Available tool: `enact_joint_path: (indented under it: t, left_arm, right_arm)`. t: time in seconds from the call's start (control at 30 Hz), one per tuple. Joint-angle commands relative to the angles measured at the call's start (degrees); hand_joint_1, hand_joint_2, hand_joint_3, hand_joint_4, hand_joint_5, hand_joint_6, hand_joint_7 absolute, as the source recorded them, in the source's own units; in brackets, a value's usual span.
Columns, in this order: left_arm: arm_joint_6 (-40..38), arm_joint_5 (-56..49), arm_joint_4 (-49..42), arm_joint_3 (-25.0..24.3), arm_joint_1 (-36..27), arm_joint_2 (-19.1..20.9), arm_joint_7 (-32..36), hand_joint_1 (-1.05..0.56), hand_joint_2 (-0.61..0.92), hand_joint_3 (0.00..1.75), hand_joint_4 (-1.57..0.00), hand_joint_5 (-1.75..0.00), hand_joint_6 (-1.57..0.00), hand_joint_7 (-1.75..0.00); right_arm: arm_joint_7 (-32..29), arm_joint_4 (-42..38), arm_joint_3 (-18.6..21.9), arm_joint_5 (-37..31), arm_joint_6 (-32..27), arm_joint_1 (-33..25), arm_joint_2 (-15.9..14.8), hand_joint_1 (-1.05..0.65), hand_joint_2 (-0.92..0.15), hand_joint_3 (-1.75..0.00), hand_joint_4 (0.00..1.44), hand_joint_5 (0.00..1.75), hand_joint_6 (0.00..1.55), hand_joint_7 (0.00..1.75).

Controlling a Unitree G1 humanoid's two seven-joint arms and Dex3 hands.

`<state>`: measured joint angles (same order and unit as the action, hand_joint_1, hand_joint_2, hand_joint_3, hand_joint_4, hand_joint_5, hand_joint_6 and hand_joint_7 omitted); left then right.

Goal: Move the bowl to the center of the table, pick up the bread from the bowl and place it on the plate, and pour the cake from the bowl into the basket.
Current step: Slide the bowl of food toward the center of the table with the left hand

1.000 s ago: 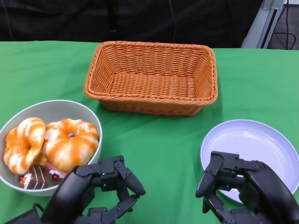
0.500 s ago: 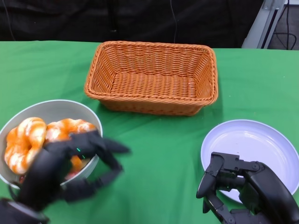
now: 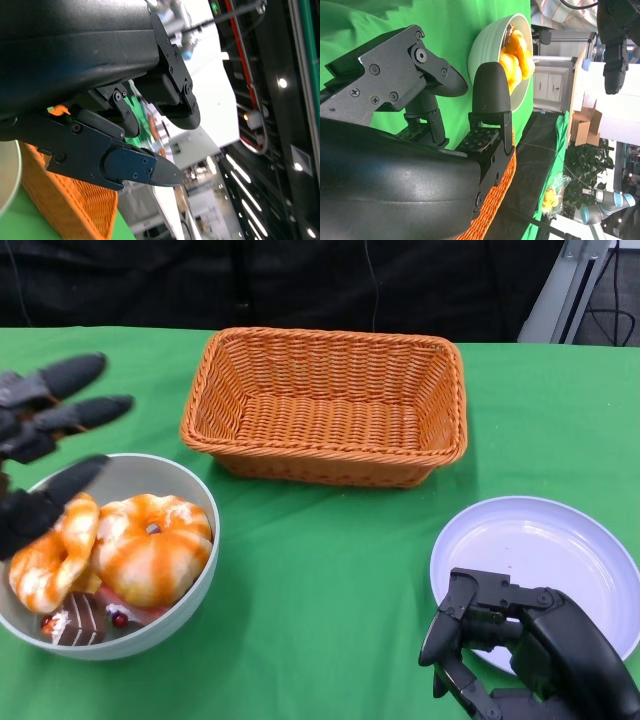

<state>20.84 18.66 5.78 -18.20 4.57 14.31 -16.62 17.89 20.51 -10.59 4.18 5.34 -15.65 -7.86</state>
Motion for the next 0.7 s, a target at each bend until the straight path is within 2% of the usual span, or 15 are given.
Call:
enact_joint_path:
  t: [0.03,0.23,0.47,0.7]
  left_arm:
    - [-0.67,-2.74,-4.22,-2.88,2.07,3.30,2.09,-0.69,0.92,0.27,-0.72,-0.05,-0.70,0.00]
    - [3.94,-8.40,-16.89,-4.95,5.35,6.64,4.22,-0.74,0.92,0.39,-0.62,0.00,-0.57,0.00]
    - [14.18,-12.78,-38.09,-5.51,9.66,11.52,5.46,-0.78,0.92,0.46,-0.55,0.00,-0.50,0.00]
    - [20.99,-19.71,-54.43,-3.93,13.14,16.67,11.72,-0.80,0.92,0.44,-0.59,-0.02,-0.50,-0.01]
  right_arm:
    - [-0.24,-0.49,0.15,0.29,1.04,0.27,0.06,-0.08,-0.57,-1.08,0.75,1.56,0.77,1.29]
    - [-0.26,-0.43,0.10,0.06,0.95,0.18,-0.01,-0.09,-0.57,-1.08,0.75,1.56,0.77,1.29]
    - [-0.35,-0.44,0.06,0.09,1.18,-0.01,0.13,-0.07,-0.56,-1.11,0.76,1.56,0.78,1.29]
    - [-0.42,-0.63,0.21,0.18,0.95,0.18,0.21,-0.08,-0.56,-1.10,0.76,1.56,0.78,1.28]
